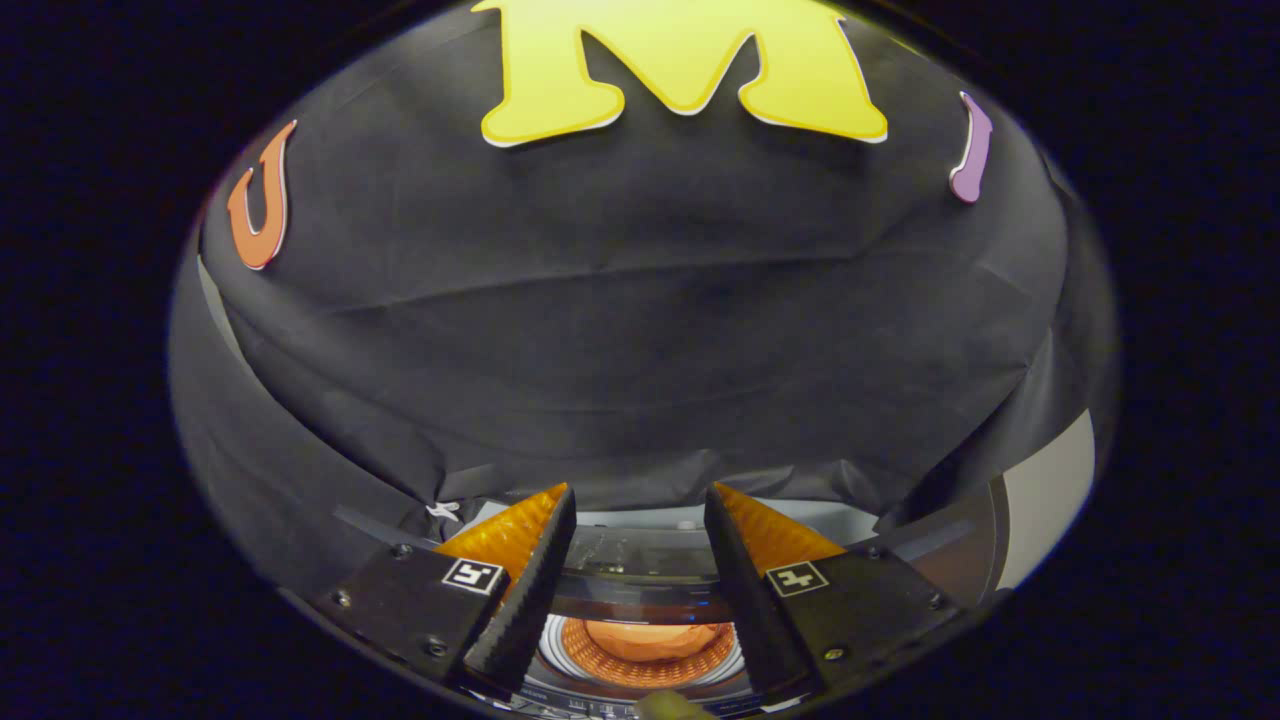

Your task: Put the clothes into the washing machine and then close the washing machine lid.

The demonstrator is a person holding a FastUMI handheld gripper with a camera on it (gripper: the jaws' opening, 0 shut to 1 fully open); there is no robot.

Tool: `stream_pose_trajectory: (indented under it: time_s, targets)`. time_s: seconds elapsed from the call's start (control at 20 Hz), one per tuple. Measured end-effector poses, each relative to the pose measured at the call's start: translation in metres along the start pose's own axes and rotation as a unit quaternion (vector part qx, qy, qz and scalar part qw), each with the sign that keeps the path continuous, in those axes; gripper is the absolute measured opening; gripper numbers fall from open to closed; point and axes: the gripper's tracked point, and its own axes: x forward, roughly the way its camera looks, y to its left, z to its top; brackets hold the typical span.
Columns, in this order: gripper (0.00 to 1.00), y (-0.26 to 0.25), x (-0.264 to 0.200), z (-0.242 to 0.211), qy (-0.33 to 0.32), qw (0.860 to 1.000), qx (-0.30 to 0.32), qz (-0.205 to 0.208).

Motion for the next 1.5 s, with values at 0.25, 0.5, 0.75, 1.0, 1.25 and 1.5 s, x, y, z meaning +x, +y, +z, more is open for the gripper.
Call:
stream_pose_trajectory:
  time_s: [0.25,0.5,0.75,1.0,1.25,1.5]
  targets:
    - [0.81,0.001,-0.007,-0.006,-0.009,1.0,-0.004,-0.001]
    - [0.82,0.001,-0.013,-0.01,-0.015,1.0,-0.01,-0.006]
    - [0.82,0.0,-0.023,-0.019,-0.02,1.0,-0.015,-0.012]
    - [0.82,0.001,-0.035,-0.033,-0.021,1.0,-0.011,-0.012]
    - [0.82,0.001,-0.049,-0.051,-0.024,0.999,-0.023,-0.017]
    - [0.83,0.0,-0.058,-0.065,-0.027,0.999,-0.03,-0.025]
